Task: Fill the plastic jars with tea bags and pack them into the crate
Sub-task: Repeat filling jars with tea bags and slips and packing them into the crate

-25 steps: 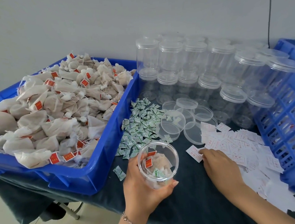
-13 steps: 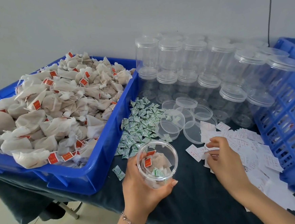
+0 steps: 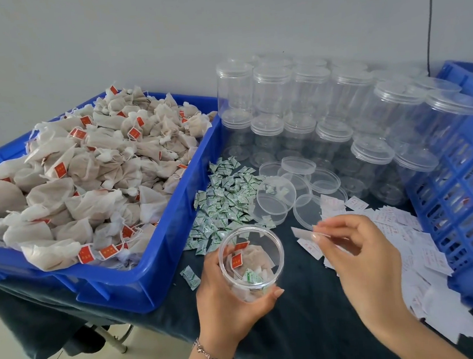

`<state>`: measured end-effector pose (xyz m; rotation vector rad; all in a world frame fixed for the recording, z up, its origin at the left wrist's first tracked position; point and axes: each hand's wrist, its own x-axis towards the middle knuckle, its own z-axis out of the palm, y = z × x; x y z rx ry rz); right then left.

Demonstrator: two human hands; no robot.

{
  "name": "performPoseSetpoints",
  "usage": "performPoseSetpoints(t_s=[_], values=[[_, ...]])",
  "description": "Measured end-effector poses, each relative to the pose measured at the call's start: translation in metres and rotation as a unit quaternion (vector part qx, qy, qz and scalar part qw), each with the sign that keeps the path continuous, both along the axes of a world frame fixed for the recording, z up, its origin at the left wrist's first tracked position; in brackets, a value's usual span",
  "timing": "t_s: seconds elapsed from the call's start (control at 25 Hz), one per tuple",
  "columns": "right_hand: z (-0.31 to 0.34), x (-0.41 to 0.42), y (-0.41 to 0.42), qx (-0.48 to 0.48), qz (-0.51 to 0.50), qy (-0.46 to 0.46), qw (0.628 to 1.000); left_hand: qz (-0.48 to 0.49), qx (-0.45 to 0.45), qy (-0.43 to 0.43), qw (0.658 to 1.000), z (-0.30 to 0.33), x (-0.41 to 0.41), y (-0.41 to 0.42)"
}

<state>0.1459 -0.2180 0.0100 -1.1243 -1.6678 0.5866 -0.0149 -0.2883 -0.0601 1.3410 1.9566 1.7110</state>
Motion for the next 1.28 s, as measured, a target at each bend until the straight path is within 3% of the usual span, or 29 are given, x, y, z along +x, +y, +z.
performPoseSetpoints(t_s=[0.12, 0.2, 0.4, 0.6, 0.84, 1.12, 1.28], values=[[0.008, -0.013, -0.015, 0.236, 0.094, -0.057, 0.965, -0.005, -0.002, 0.002, 1.0, 0.0, 0.0, 0.0], [0.004, -0.021, -0.016, 0.317, 0.159, -0.102, 0.93, -0.01, -0.001, -0.007, 1.0, 0.0, 0.0, 0.0], [-0.008, -0.026, -0.019, 0.31, 0.249, -0.221, 0.891, 0.0, -0.003, 0.007, 1.0, 0.001, 0.002, -0.003], [-0.004, -0.006, -0.019, 0.265, 0.265, -0.242, 0.895, 0.0, -0.01, 0.045, 0.999, 0.006, 0.007, 0.001], [0.04, 0.041, -0.001, 0.295, 0.188, -0.242, 0.905, -0.058, 0.036, 0.075, 0.995, 0.061, 0.046, 0.038], [0.181, 0.153, 0.037, 0.311, -0.022, -0.253, 0.916, -0.206, 0.151, 0.103, 0.961, 0.207, 0.16, 0.13], [0.257, 0.221, 0.075, 0.268, -0.135, -0.248, 0.921, -0.272, 0.137, 0.131, 0.943, 0.292, 0.238, 0.186]])
